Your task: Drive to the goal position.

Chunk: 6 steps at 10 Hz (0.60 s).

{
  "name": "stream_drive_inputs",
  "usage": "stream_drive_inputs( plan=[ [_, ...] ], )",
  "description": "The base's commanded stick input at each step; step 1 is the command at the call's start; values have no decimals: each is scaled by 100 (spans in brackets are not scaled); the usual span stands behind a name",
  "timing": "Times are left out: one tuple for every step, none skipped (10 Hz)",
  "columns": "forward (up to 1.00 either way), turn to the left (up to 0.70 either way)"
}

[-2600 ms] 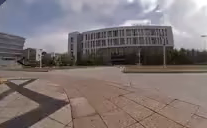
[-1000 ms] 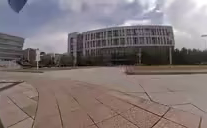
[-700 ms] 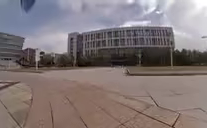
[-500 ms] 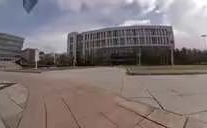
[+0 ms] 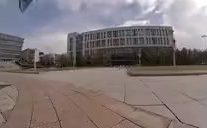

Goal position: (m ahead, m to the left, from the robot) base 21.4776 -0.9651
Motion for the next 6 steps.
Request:
stream_drive_inputs(
  plan=[
    [70, 0],
    [70, 0],
    [70, 0],
    [70, 0],
    [70, 0],
    [70, 0]
  ],
)
